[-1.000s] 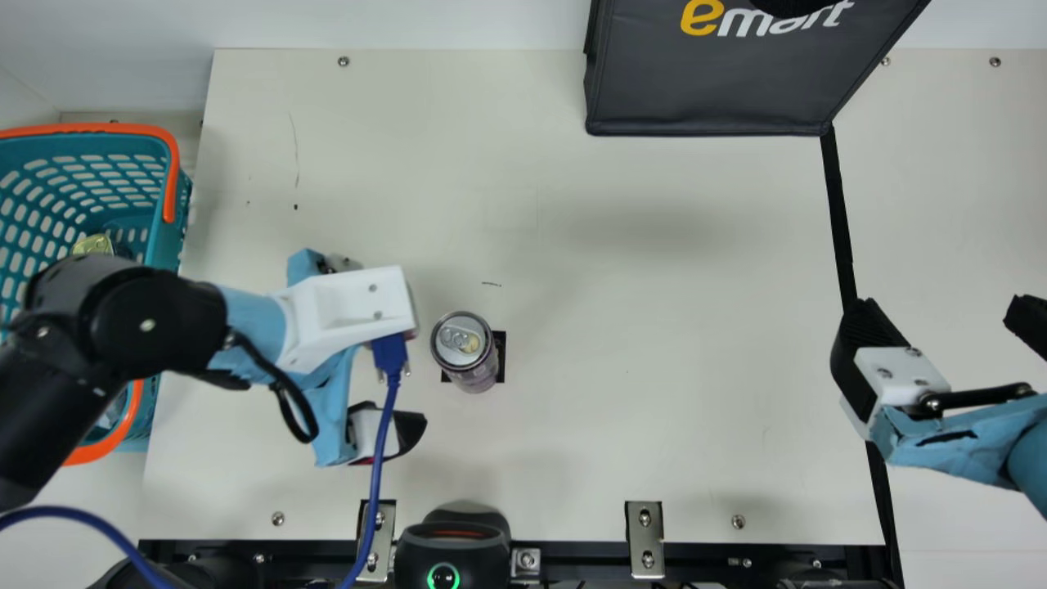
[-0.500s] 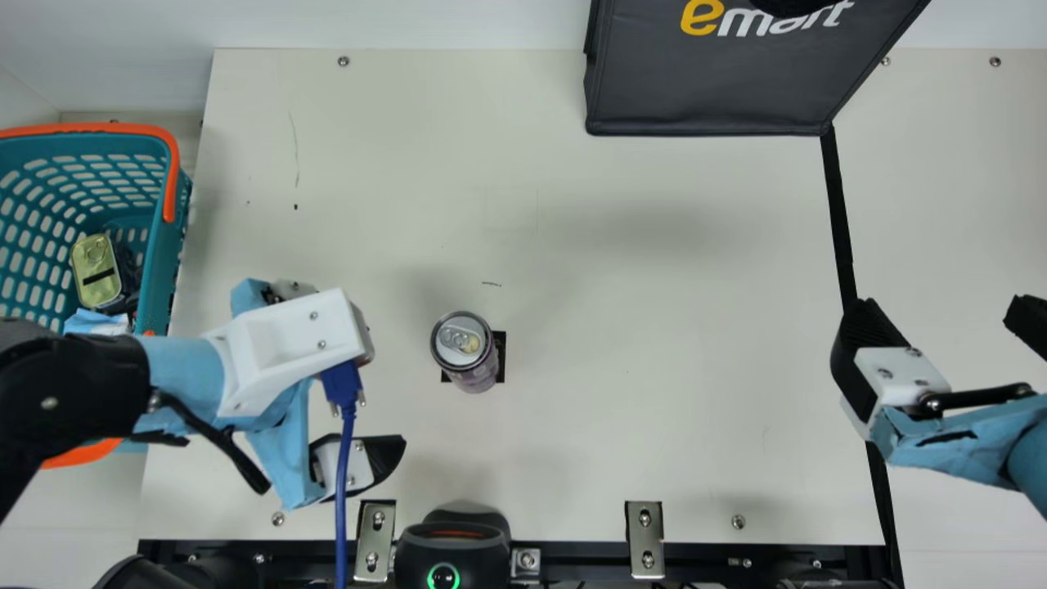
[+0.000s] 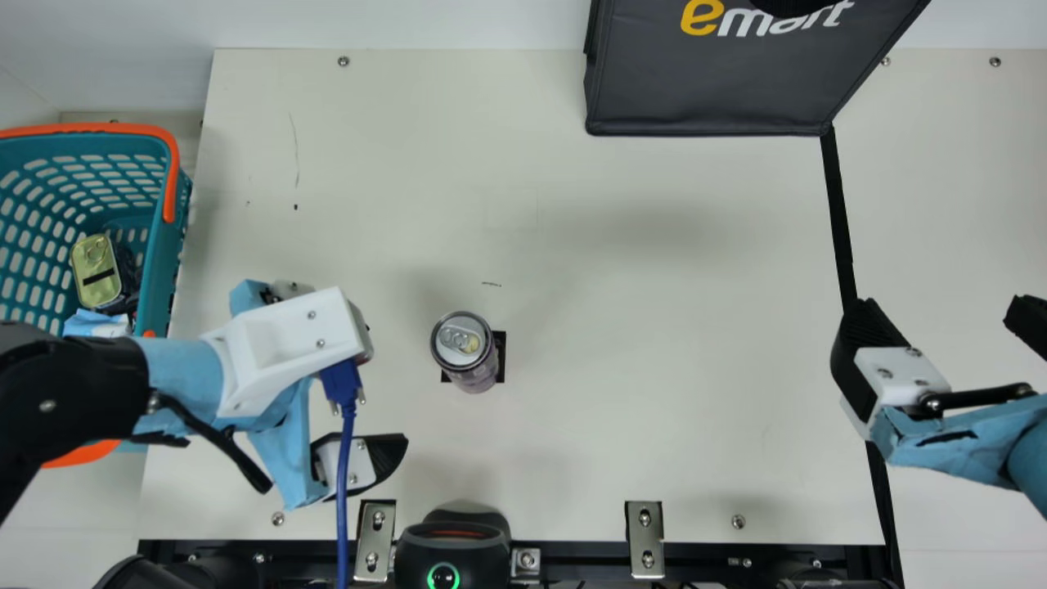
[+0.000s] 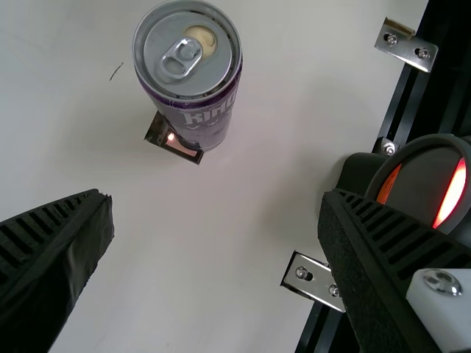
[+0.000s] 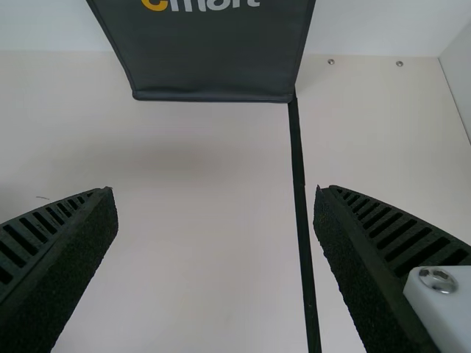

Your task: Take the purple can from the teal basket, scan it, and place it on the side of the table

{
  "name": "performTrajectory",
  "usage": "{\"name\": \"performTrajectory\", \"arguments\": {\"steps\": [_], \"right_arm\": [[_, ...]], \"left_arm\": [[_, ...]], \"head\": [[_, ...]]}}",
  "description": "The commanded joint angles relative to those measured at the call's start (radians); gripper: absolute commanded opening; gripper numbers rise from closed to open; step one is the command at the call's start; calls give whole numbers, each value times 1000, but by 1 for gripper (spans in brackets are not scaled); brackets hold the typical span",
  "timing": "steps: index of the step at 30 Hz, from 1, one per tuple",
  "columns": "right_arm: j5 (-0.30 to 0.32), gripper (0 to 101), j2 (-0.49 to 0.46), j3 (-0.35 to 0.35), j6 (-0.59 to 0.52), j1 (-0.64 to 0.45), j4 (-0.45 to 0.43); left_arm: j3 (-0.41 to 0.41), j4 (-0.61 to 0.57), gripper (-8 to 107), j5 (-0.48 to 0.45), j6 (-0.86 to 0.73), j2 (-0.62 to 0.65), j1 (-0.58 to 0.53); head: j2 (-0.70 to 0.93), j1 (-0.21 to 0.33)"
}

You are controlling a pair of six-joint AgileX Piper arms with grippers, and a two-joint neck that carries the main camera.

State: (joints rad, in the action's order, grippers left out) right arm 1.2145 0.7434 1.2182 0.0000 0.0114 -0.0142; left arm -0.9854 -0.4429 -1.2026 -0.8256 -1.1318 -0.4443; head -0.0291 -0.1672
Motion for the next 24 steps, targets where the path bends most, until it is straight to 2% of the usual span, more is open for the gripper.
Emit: {"name": "performTrajectory", "arguments": {"steps": [1, 24], "right_arm": [[0, 95, 0, 0, 0, 0, 0], [0, 95, 0, 0, 0, 0, 0]], "left_arm": [[-2, -7, 90, 5, -3, -5, -2], [17, -90, 90, 184, 1, -153, -74]], "head": [[2, 29], [2, 29]]}}
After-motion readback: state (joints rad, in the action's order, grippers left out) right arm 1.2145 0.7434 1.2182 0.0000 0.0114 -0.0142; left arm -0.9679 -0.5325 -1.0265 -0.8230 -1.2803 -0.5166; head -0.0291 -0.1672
